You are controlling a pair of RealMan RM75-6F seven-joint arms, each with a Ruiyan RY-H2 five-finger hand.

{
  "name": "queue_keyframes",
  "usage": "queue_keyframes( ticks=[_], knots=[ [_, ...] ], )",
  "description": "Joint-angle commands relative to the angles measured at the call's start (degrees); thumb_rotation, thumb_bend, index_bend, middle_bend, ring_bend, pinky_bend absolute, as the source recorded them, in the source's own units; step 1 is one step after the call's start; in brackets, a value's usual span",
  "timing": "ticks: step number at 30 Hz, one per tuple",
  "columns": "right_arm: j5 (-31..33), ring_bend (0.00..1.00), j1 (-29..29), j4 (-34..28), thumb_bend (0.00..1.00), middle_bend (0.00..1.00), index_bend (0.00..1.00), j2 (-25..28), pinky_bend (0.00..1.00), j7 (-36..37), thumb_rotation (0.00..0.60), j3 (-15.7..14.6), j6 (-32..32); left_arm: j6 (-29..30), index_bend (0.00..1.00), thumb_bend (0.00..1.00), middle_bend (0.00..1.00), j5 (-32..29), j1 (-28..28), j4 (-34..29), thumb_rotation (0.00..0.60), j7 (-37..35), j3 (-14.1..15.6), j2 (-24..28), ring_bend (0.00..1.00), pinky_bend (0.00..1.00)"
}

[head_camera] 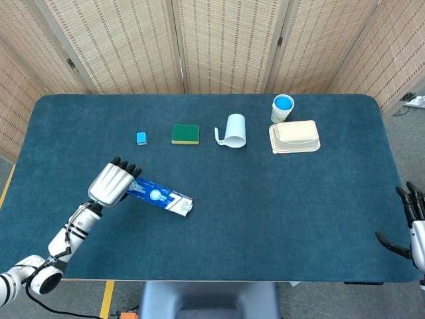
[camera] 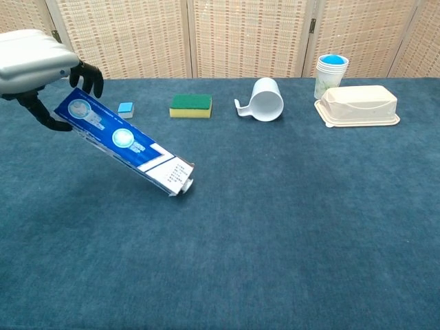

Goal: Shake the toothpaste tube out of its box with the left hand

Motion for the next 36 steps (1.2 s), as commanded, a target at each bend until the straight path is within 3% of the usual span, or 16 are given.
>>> queue_keyframes(
  ticks=[1,7,13,16,26,36],
  knots=[
    [-0.04,0.0,0.13,-0.13,0.22,0.0,0.0,0.01,0.0,-0.1,0.6,-0.06,-0.25,-0.48,0.42,0.19,0.51,3.02,-1.25,-0.81,0.6,-2.76,0.07,3.1,0.46,0.4],
    [-0.29,0.0,0.61,-0.06,0.22,0.0,0.0,0.23,0.0,0.24,0.6,-0.3,-1.24,0.36,0.43,0.19,0.51,4.95,-2.08,-2.49,0.6,0.15,-0.66,6.05,0.46,0.4],
    [-0.74,0.0,0.68,-0.18,0.22,0.0,0.0,0.34,0.0,0.21,0.6,-0.52,-1.2,-0.64,0.43,0.19,0.51,13.1,-4.31,-2.85,0.6,8.24,1.76,8.73,0.44,0.4],
    [-0.16,0.0,0.44,-0.13,0.22,0.0,0.0,-0.08,0.0,-0.87,0.6,-0.16,-0.52,-0.48,0.43,0.19,0.51,14.2,-4.54,-3.88,0.6,9.03,1.85,8.96,0.44,0.4],
    [-0.39,0.0,0.75,0.03,0.22,0.0,0.0,0.03,0.0,-0.26,0.6,-0.21,-0.93,-2.7,0.43,0.19,0.51,13.59,-6.98,-11.51,0.6,14.31,-1.49,12.75,0.44,0.4],
    [-0.81,0.0,0.46,0.08,0.22,0.0,0.0,0.17,0.0,0.15,0.6,-0.37,-0.22,-5.15,0.43,0.19,0.51,12.57,-8.91,-19.11,0.6,16.77,-4.77,19.77,0.45,0.41]
  ],
)
